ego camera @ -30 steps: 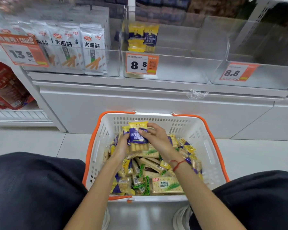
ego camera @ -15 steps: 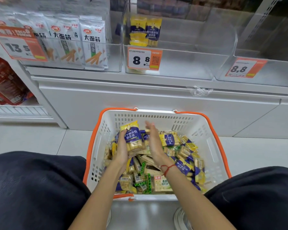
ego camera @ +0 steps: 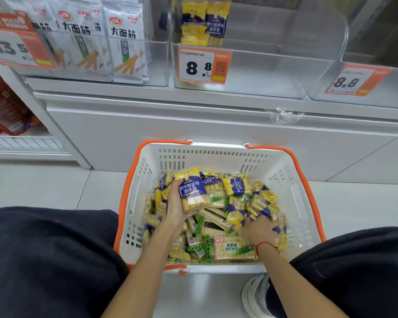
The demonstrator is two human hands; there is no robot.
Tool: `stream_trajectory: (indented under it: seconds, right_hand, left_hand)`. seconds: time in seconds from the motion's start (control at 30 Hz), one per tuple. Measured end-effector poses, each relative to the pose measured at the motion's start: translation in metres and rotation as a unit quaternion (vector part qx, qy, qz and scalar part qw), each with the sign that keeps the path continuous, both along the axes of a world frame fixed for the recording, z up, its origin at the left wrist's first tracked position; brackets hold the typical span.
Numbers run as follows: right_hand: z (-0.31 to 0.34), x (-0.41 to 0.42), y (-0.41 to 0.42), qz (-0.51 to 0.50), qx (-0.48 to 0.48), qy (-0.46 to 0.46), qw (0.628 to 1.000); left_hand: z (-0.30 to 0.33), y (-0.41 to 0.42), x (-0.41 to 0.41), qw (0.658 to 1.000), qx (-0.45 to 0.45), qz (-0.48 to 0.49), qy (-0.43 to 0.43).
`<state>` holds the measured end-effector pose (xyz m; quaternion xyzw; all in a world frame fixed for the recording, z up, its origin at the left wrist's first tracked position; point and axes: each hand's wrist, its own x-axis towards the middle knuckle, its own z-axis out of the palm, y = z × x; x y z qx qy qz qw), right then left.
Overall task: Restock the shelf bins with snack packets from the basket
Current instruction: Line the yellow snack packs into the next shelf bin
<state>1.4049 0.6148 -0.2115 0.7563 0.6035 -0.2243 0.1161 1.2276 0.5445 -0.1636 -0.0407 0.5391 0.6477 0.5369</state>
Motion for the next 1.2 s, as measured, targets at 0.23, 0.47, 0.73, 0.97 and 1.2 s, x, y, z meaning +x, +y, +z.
stream_trajectory:
  seconds: [0.23,0.47,0.73,0.97,1.2]
  right_hand:
    - [0.015,0.001,0.003,0.079,-0.020,0.022,0.996]
    - [0.055,0.009,0.016,0.097,0.099,0.146,0.979]
    - [0.132,-0.059,0.009,0.099,-0.065,0.545,0.830]
    - [0.119,-0.079,-0.004,0.146,0.059,0.481,0.862]
    - [0.128,-0.090,-0.001,0.135,-0.012,0.403,0.905]
  left_hand:
    - [0.012,-0.007,0.009,0.999,-0.006,-0.026,0.022]
    - [0.018,-0.015,0.006,0.988,-0.074,-0.097,0.095]
    - [0.026,-0.008,0.018,0.986,-0.056,-0.125,0.093]
    - [0.044,0.000,0.021,0.995,0.016,-0.076,-0.057]
    - [0.052,0.001,0.017,0.996,0.067,-0.055,-0.027]
